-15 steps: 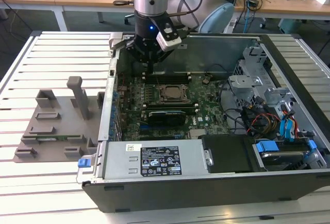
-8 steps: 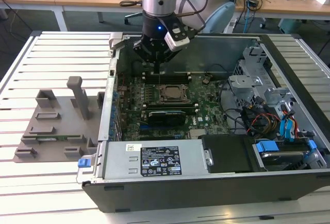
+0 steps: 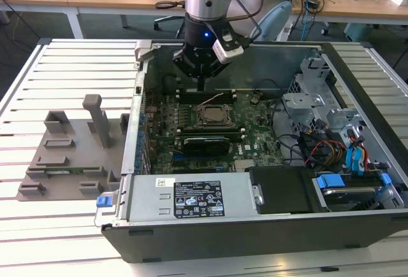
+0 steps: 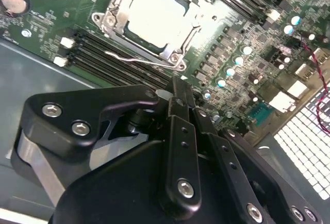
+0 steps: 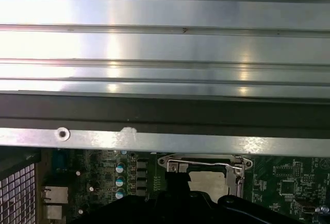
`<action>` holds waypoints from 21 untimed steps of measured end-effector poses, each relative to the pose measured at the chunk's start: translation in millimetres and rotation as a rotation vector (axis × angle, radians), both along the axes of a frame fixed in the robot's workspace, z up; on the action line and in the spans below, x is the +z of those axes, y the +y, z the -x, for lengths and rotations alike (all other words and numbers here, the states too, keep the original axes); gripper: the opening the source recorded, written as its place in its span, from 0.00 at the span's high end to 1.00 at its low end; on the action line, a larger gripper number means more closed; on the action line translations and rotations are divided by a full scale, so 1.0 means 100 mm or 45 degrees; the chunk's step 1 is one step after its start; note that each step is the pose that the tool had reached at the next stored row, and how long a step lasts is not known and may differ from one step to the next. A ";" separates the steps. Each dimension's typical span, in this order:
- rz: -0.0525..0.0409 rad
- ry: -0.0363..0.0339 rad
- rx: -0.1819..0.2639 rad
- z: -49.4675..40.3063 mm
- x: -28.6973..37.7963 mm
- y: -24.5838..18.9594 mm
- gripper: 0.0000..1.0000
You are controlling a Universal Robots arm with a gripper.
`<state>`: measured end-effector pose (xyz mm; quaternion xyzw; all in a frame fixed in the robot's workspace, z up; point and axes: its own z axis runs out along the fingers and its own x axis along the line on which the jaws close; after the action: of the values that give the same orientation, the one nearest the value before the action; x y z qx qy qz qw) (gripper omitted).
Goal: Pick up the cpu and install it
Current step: 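Install the first cpu locking lever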
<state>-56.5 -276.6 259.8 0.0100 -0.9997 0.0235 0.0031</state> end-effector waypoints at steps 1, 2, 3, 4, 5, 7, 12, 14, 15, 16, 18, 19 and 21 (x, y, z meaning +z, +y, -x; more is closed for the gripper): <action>0.000 0.0000 0.000 -0.014 0.000 0.000 0.89; 0.000 0.0001 0.000 -0.028 0.000 0.000 0.89; 0.000 0.0003 0.000 -0.054 -0.001 0.000 0.89; 0.000 0.0004 0.000 -0.072 -0.001 0.000 0.89; 0.000 0.0006 0.000 -0.088 -0.001 0.000 0.89; 0.000 0.0010 0.000 -0.136 -0.003 0.000 0.89; 0.000 0.0011 0.000 -0.175 -0.004 0.000 0.89; 0.000 0.0011 0.000 -0.185 -0.004 0.000 0.89; 0.000 0.0010 0.000 -0.190 -0.005 0.000 0.89; 0.000 0.0011 0.000 -0.197 -0.006 0.000 0.89; 0.000 0.0012 0.000 -0.202 -0.006 0.000 0.89; 0.000 0.0012 0.000 -0.203 -0.006 0.000 0.89; -0.002 0.0011 0.000 -0.205 -0.006 0.000 0.89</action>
<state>-36.0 -276.5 259.1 0.0100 -0.9997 0.0225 0.0035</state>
